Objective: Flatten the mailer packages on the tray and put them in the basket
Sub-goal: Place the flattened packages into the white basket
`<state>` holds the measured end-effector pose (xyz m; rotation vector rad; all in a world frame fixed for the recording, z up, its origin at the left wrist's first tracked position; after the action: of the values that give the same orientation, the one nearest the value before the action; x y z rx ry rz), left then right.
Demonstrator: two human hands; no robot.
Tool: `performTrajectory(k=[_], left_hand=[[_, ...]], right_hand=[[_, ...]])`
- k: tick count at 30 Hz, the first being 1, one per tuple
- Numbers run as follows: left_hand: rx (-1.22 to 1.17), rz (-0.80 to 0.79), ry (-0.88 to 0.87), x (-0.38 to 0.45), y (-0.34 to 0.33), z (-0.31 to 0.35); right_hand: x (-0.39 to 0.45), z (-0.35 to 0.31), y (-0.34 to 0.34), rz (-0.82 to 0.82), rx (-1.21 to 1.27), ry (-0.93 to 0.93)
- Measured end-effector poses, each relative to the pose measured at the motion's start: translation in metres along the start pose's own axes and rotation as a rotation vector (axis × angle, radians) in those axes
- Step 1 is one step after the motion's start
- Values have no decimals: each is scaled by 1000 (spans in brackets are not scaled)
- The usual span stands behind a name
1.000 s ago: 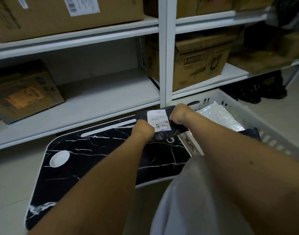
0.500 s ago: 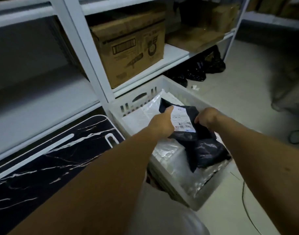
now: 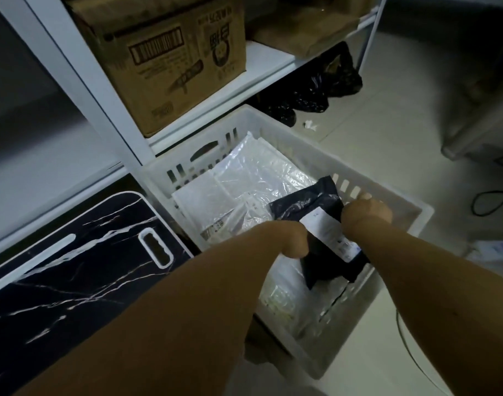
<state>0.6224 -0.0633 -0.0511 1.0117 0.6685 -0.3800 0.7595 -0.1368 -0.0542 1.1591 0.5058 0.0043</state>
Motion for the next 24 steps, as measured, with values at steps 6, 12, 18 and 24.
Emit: performTrajectory(k=[6, 12, 18, 24], left_hand=[[85, 67, 46, 7, -3, -19], [241, -70, 47, 17, -31, -27], [294, -74, 25, 19, -47, -53], [245, -81, 14, 20, -55, -59]], right_hand=[[-17, -51, -49, -295, 296, 8], [-22, -73, -103, -364, 207, -25], [-19, -85, -124, -342, 334, -70], [-13, -89, -133, -321, 314, -73]])
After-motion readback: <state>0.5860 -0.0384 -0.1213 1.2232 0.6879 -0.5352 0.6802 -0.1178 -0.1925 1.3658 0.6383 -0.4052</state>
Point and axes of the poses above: each hand's wrist, its own x-axis towards the middle knuckle, its own y-axis out of the back of the hand, z = x × y, the point moved 8 cm from there along x, towards the middle knuckle, and after that the axes turned 9 degrees about -y, right-handed, at the moved point
